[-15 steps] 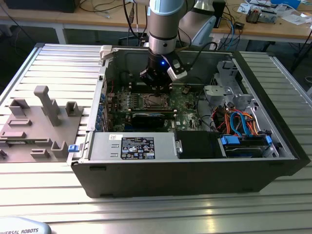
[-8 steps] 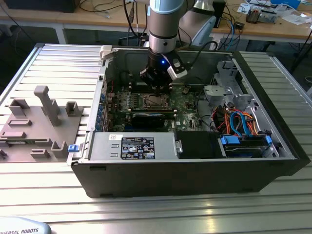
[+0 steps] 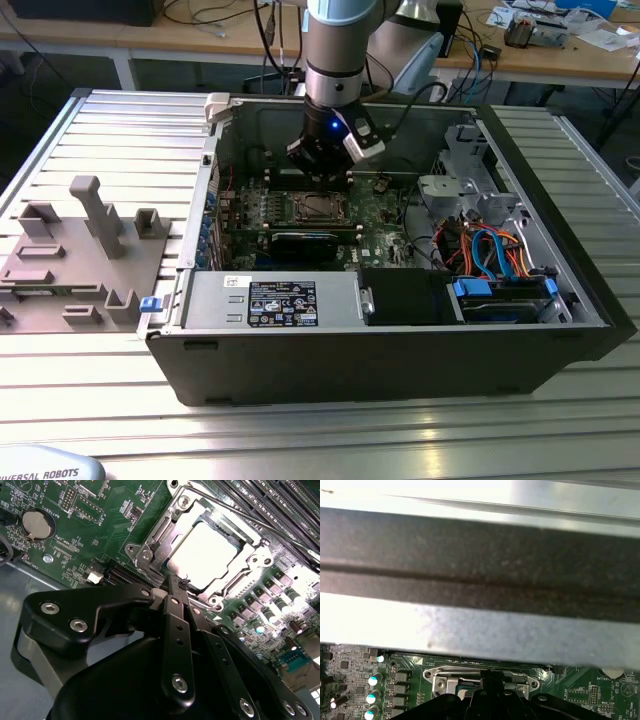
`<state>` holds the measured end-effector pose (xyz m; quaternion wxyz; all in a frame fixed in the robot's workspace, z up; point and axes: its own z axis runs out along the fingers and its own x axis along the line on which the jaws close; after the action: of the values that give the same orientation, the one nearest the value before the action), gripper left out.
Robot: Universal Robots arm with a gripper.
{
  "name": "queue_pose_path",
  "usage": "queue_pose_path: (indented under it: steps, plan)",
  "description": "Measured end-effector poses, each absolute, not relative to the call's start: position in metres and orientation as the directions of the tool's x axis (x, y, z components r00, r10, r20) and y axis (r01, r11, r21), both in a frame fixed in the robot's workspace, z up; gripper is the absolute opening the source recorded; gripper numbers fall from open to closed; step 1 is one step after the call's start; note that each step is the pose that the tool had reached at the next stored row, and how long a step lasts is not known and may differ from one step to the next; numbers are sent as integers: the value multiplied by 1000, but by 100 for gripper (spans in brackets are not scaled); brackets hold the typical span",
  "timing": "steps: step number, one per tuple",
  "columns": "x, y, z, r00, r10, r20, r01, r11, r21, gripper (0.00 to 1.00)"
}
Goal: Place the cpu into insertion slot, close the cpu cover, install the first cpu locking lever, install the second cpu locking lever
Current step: 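Install the first cpu locking lever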
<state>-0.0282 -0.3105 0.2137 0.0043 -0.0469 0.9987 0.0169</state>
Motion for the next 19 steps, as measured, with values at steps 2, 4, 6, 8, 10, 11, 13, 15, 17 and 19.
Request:
queue_pose_path:
  steps: [2, 4, 6, 8, 10, 11, 13, 15, 17, 19]
  plan:
    - [-28, -311, 214, -996, -94, -10, -94, 995, 33, 11]
    - [-28, -311, 215, -996, -93, -10, -94, 995, 32, 11]
    - [-28, -311, 216, -996, -94, -10, -94, 995, 30, 11]
    - [-28, -310, 216, -996, -94, -10, -94, 995, 29, 11]
    - [-28, -310, 218, -996, -94, -8, -94, 996, 12, 11]
    - [-28, -310, 218, -996, -94, -7, -94, 996, 2, 11]
    - [-28, -310, 217, -996, -94, -3, -94, 995, -37, 11]
    - [-28, -310, 217, -996, -94, -2, -94, 994, -55, 11]
    - [-28, -310, 217, -996, -94, -2, -94, 994, -55, 11]
    - [-28, -310, 218, -996, -94, -2, -94, 994, -55, 11]
